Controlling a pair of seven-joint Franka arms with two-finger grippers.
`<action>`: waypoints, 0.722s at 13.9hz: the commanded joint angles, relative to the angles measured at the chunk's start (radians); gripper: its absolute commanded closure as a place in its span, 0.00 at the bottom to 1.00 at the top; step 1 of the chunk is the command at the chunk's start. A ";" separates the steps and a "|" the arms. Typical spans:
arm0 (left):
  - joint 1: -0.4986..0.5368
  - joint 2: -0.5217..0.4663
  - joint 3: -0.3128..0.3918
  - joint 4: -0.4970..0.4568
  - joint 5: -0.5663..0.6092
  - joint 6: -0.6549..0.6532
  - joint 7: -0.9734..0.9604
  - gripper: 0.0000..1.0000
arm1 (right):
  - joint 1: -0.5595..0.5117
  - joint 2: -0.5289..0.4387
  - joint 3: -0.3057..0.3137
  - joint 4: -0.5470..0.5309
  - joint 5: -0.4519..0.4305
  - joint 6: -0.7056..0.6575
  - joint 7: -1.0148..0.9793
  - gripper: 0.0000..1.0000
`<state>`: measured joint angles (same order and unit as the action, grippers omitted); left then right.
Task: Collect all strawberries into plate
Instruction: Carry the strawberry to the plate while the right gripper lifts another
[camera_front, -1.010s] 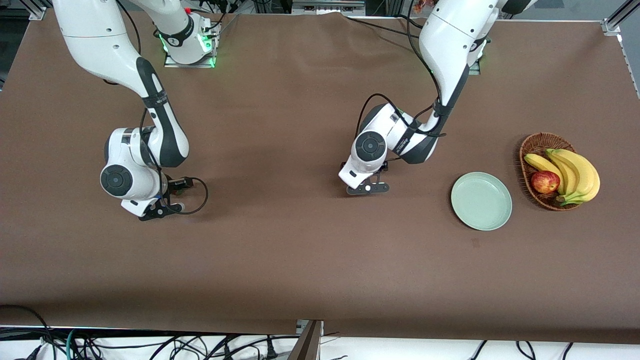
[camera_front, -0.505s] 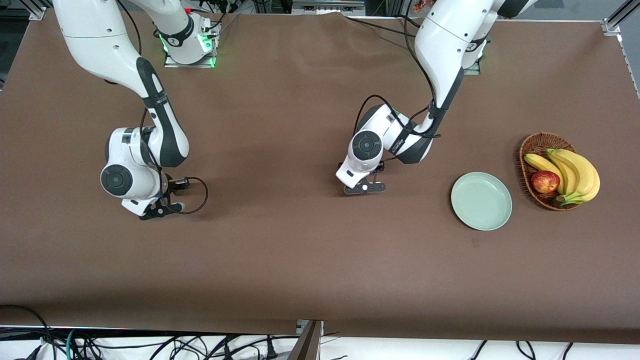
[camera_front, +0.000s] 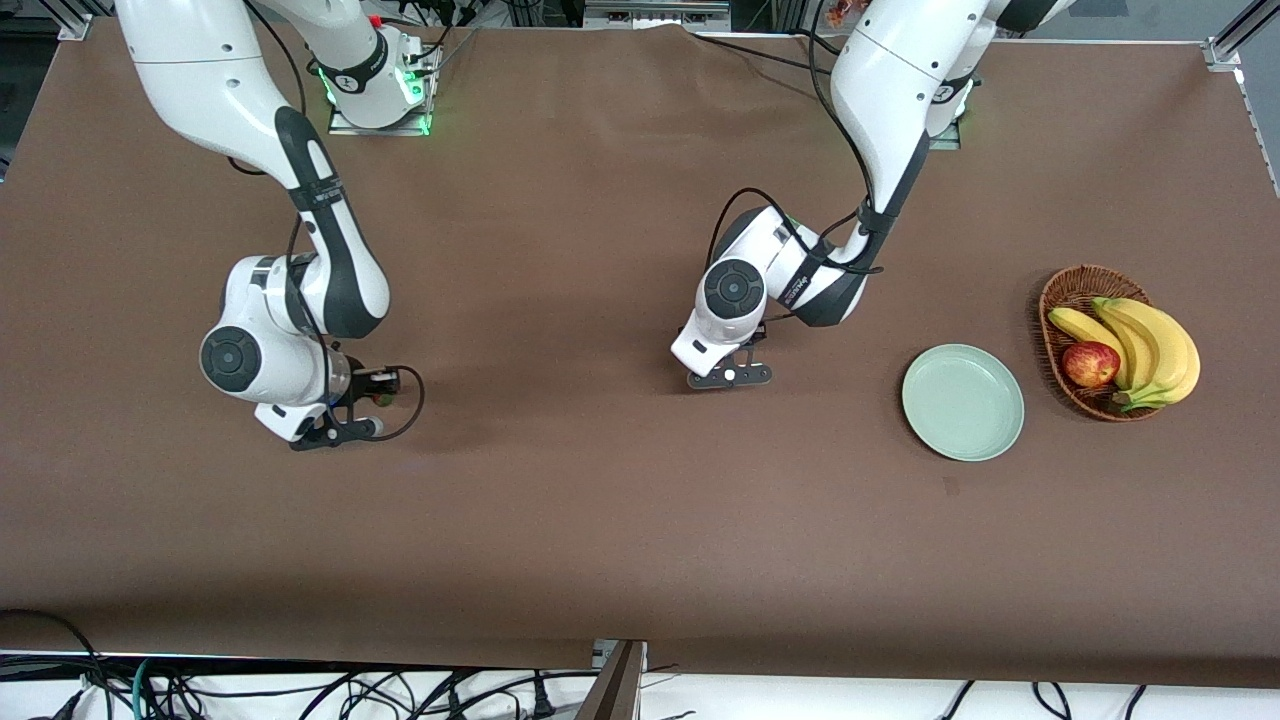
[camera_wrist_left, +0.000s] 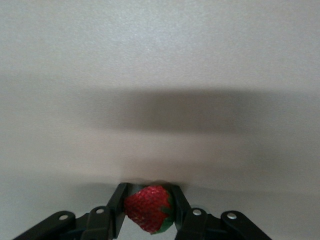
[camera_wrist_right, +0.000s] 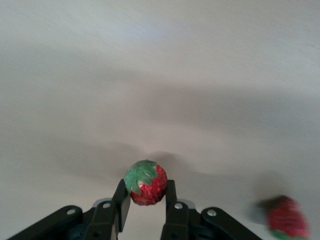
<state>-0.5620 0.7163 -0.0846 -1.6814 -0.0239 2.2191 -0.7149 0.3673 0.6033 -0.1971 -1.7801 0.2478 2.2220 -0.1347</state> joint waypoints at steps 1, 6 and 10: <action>0.023 -0.066 0.011 -0.006 -0.010 -0.077 0.012 1.00 | 0.091 0.012 -0.001 0.033 0.027 0.007 0.159 0.91; 0.219 -0.196 0.009 0.005 -0.010 -0.323 0.257 1.00 | 0.235 0.064 -0.001 0.132 0.060 0.007 0.469 0.91; 0.387 -0.207 0.048 0.008 0.044 -0.360 0.587 1.00 | 0.398 0.154 -0.001 0.232 0.165 0.126 0.744 0.91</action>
<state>-0.2232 0.5108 -0.0492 -1.6571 -0.0150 1.8581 -0.2459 0.6879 0.6873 -0.1859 -1.6288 0.3788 2.2945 0.4776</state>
